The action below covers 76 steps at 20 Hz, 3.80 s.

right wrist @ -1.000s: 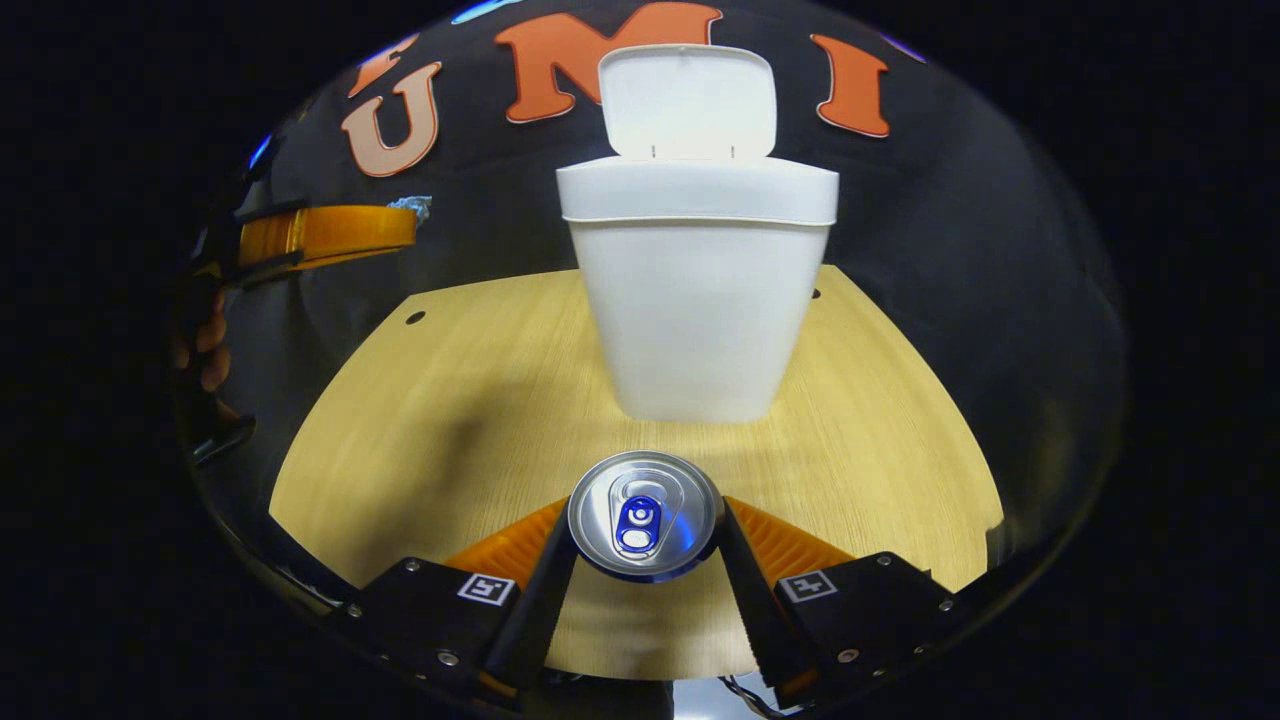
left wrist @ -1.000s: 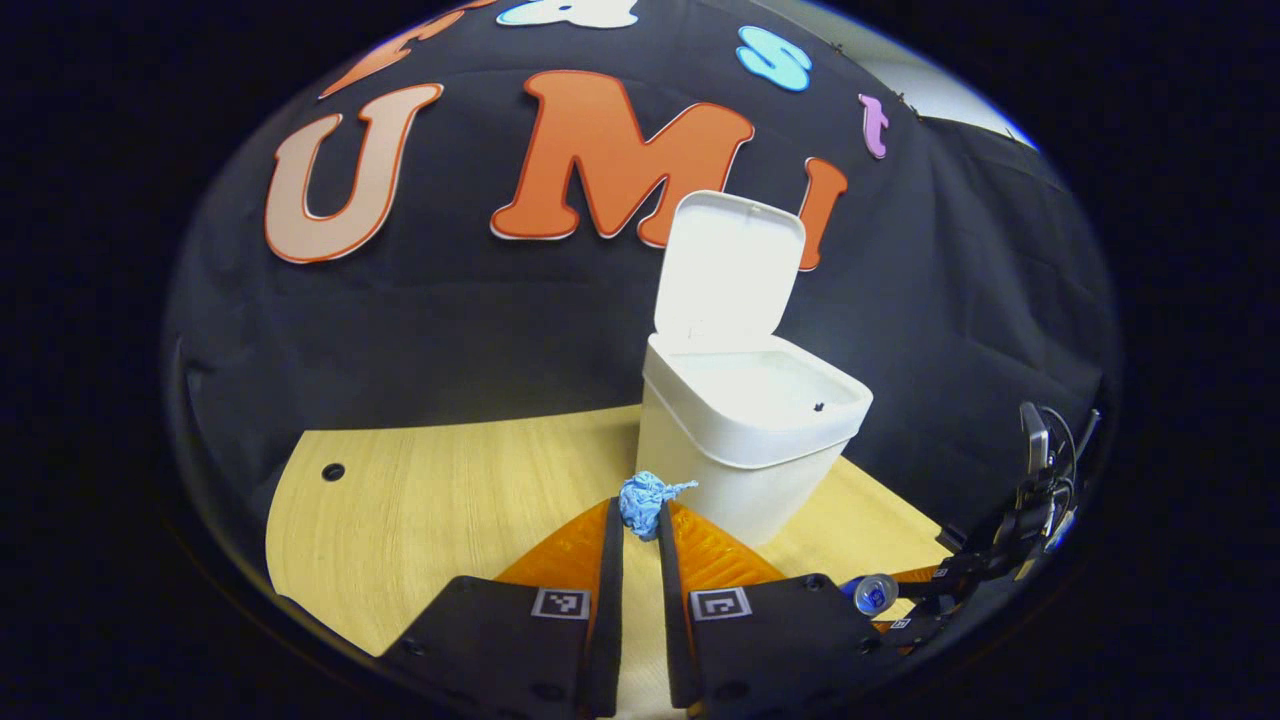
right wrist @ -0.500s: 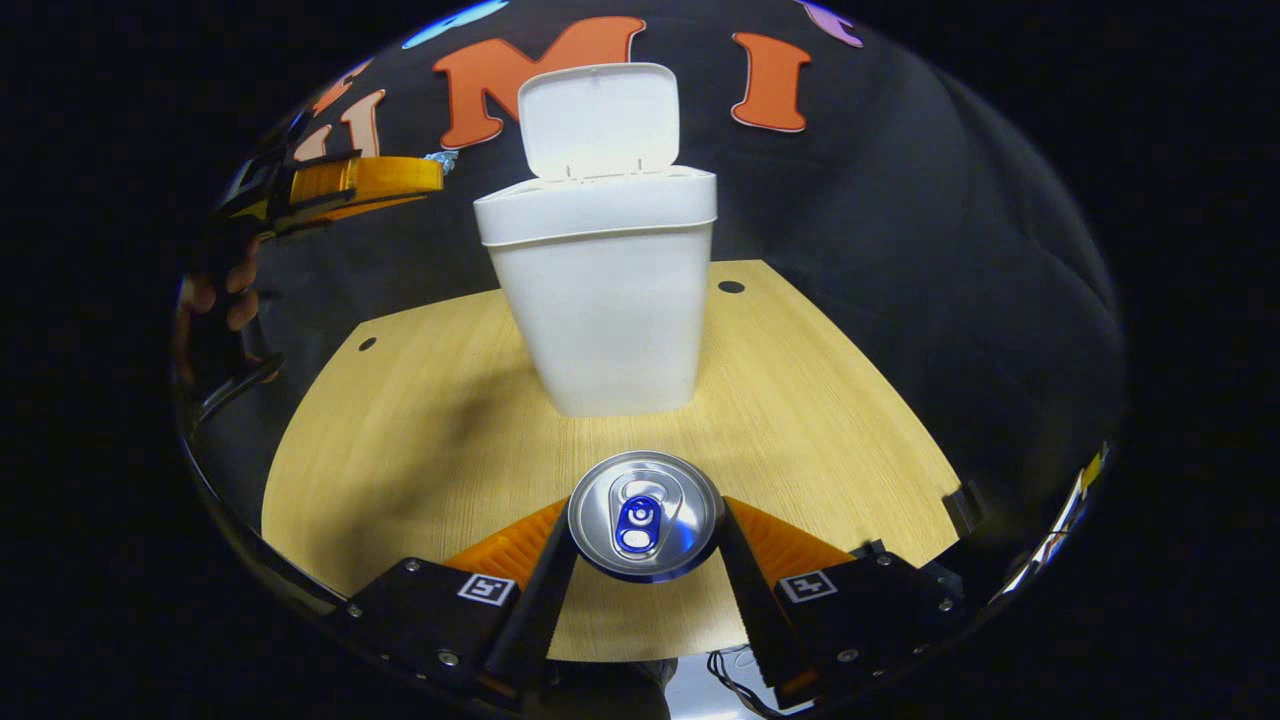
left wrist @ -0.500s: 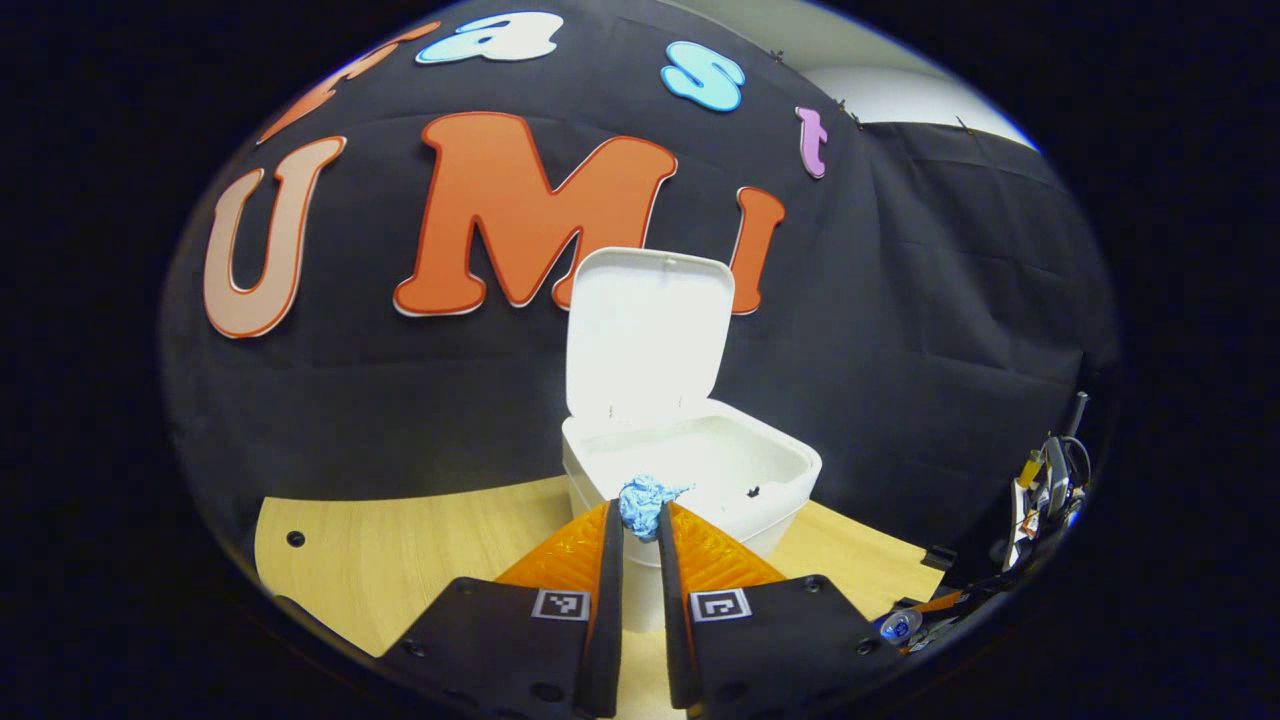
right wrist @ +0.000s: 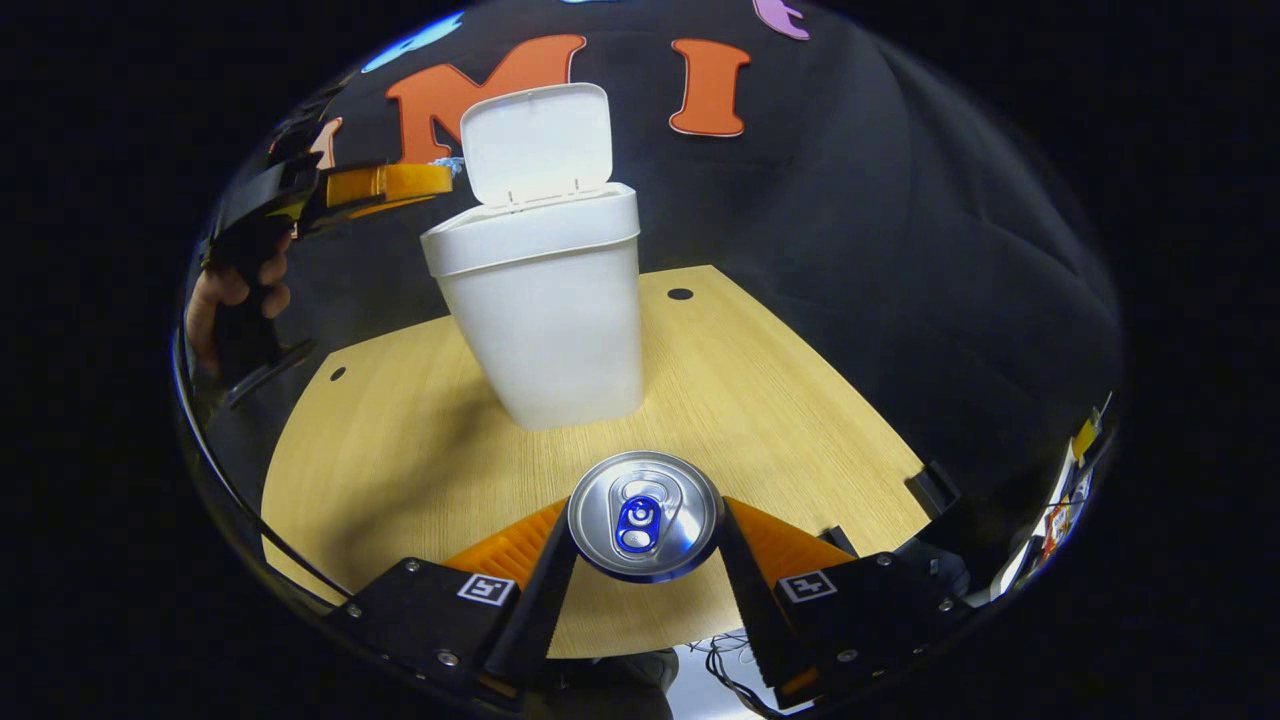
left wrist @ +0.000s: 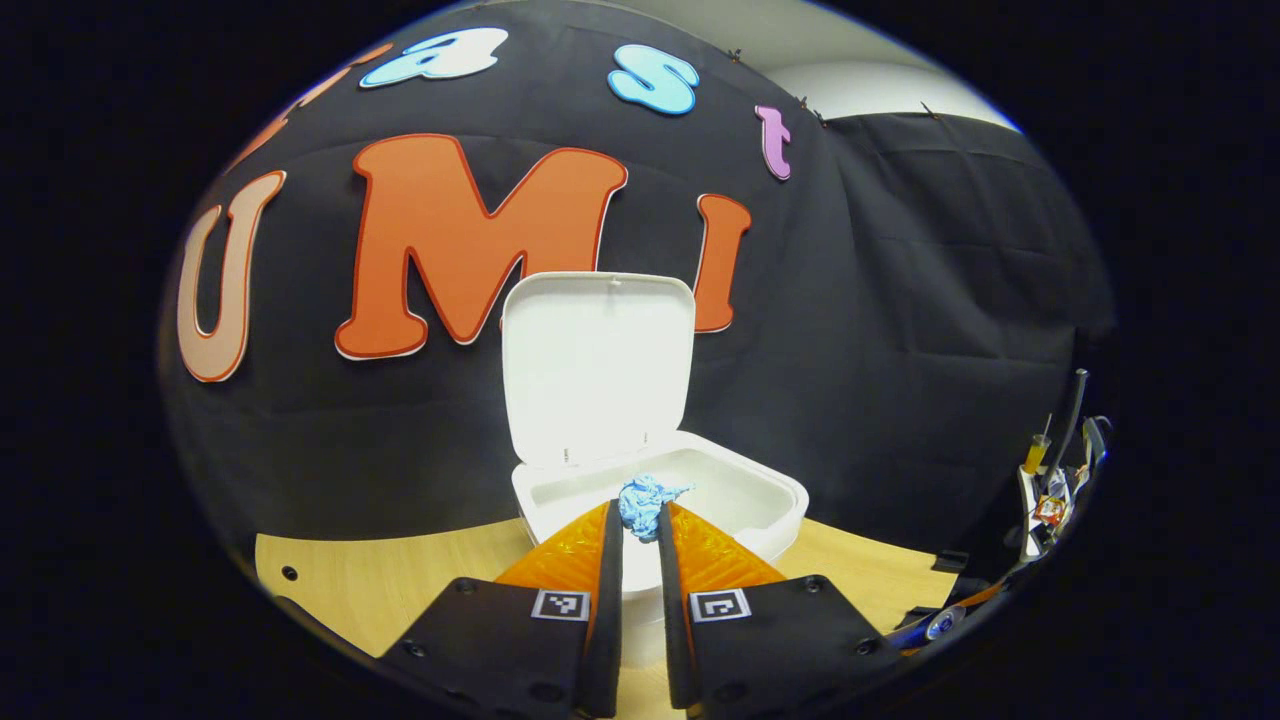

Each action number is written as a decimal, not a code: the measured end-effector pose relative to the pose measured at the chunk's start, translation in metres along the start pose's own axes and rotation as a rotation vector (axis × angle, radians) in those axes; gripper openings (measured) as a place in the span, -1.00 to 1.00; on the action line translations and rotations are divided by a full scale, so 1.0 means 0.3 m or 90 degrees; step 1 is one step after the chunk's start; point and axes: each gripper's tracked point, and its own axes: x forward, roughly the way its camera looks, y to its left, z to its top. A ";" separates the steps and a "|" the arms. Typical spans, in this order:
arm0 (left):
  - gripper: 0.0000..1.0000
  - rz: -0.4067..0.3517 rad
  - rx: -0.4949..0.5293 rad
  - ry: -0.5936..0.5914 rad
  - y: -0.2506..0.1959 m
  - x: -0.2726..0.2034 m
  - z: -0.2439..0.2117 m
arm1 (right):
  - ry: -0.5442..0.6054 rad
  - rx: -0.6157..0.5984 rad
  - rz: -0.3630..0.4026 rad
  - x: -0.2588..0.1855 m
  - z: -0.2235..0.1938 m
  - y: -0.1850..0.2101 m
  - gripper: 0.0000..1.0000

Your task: Press the lid of the desktop garbage bin to open it, pick up the crumpled paper on the desktop and throw it into the bin, then pick up the pop can on the desktop and drop it into the bin, and finally close the garbage bin lid.

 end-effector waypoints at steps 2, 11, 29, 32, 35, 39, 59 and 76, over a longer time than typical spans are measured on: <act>-0.55 0.003 0.009 -0.001 -0.004 0.017 -0.008 | -0.001 0.004 -0.004 -0.001 0.004 -0.014 0.62; -0.49 0.017 0.009 0.036 0.011 0.039 -0.080 | -0.037 -0.013 -0.004 -0.026 0.106 -0.029 0.62; 0.55 0.065 0.027 0.053 0.090 -0.107 -0.148 | -0.175 -0.084 0.034 -0.140 0.481 -0.010 0.62; 0.85 0.086 0.022 0.061 0.126 -0.166 -0.179 | -0.188 -0.113 0.041 -0.137 0.541 0.012 0.60; 0.88 0.129 0.035 0.073 0.200 -0.235 -0.211 | -0.206 -0.130 0.054 -0.142 0.603 0.033 0.60; 0.89 0.189 0.019 0.094 0.302 -0.331 -0.271 | -0.234 -0.146 0.080 -0.135 0.689 0.090 0.61; 0.89 0.512 -0.039 0.139 0.686 -0.917 -0.472 | -0.268 -0.183 0.207 0.072 0.883 0.351 0.70; 0.95 0.668 -0.057 0.167 0.752 -1.195 -0.541 | -0.192 -0.219 0.271 0.287 0.827 0.583 0.63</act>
